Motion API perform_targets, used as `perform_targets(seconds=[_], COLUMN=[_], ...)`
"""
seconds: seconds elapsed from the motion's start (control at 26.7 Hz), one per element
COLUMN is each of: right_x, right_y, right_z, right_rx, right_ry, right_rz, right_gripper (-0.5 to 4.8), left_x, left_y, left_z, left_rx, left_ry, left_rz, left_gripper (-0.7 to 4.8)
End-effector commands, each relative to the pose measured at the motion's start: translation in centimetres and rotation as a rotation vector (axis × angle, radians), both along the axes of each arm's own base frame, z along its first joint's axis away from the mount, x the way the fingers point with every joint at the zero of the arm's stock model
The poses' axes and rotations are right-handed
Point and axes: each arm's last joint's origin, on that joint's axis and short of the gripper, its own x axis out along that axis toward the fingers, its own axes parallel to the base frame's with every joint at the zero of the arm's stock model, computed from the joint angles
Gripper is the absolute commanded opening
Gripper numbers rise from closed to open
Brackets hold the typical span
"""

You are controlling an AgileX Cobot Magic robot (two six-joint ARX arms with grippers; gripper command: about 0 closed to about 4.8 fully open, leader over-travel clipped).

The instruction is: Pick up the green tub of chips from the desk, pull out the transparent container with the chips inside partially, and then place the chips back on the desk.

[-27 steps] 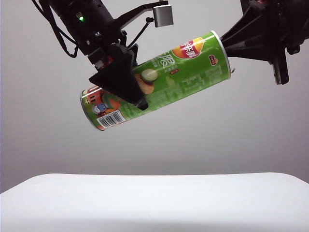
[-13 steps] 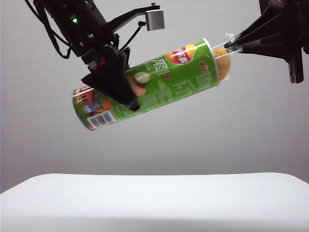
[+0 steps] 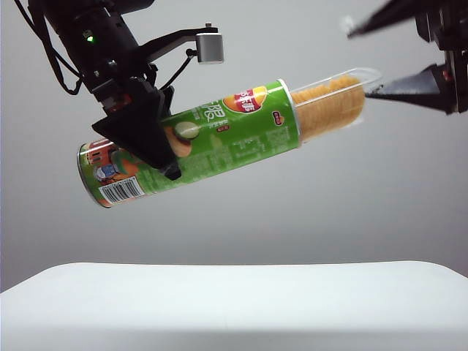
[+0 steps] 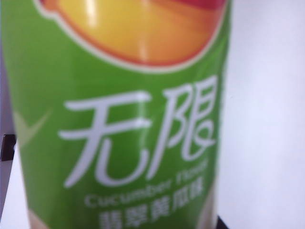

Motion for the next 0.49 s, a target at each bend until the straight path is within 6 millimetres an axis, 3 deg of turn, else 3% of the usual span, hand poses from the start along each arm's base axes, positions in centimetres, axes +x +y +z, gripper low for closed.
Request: perform_targets(seconds=[0.04, 0.3, 0.41, 0.49], right_x=[-0.1, -3.1, -6.2, -7.3], right_y=[-0.1, 0.0, 1.3, 1.8], right_z=[0.5, 1.2, 2.1, 2.4], right_rx=[-0.059, -0.328, -0.624, -0.700], right_ry=[-0.122, -0.234, -0.346, -0.346], right_rz=[-0.024, -0.120, -0.065, -0.094], right_gripper=[4.79, 4.79, 4.79, 4.79], left_x=[0.0, 2.0, 3.1, 3.7], left_y=[0.1, 1.3, 1.0, 0.6], left_z=[0.2, -1.6, -4.4, -6.4], left_rx=[0.008, -0.012, 0.010, 0.029], left_ry=[-0.020, 0.072, 0.168, 0.219], left_rz=[0.016, 0.093, 0.086, 0.089], left_gripper=[2.76, 2.76, 2.76, 2.76])
